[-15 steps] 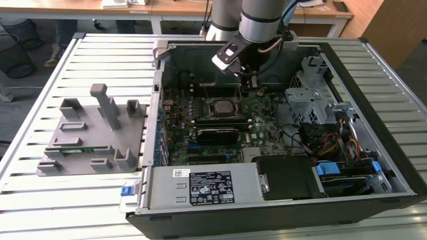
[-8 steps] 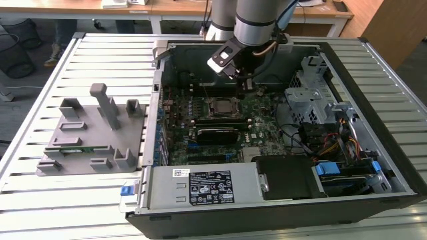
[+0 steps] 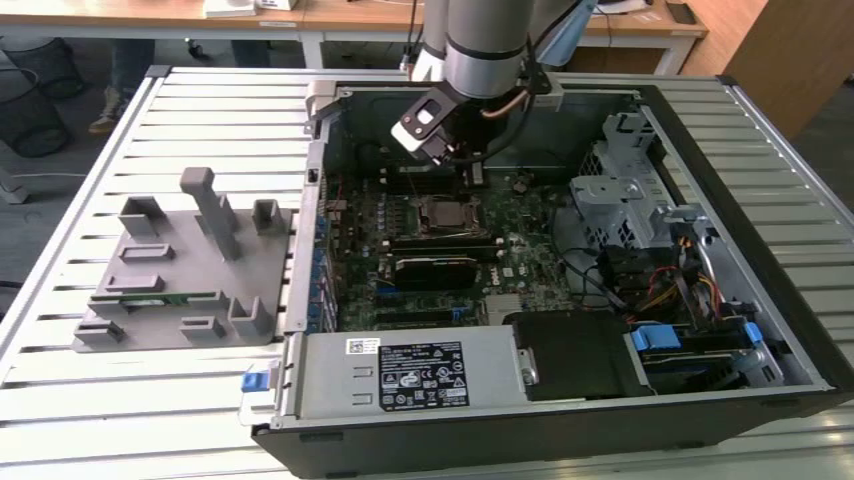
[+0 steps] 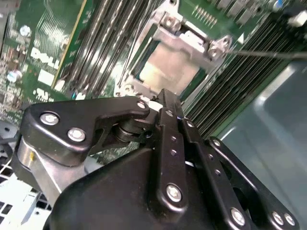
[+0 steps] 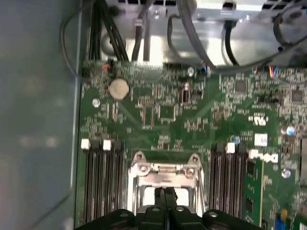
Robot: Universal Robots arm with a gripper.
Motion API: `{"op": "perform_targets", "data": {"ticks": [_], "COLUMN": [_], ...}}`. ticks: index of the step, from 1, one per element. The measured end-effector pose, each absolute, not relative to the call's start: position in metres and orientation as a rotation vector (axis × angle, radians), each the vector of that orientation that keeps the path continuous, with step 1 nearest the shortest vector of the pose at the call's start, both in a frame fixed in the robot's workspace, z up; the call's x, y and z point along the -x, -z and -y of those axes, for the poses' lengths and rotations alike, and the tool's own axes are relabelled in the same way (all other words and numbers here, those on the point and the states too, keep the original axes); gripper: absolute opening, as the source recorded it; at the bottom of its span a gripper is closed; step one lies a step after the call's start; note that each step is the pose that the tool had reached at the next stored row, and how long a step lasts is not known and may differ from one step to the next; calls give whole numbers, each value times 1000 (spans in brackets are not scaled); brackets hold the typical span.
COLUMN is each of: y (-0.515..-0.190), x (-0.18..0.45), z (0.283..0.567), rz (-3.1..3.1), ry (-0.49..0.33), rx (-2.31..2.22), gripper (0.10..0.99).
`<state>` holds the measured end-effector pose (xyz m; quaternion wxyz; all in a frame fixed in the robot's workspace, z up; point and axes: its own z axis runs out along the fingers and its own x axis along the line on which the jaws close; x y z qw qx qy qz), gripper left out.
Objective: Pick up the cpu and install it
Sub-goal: 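Close the cpu cover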
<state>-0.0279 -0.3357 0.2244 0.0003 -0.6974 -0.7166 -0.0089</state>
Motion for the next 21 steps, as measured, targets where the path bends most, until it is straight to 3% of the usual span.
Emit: {"op": "perform_targets", "data": {"ticks": [21], "y": [-213], "x": [67], "z": [336], "rz": [2251], "ry": [28], "rx": [2190], "gripper": [110]}}
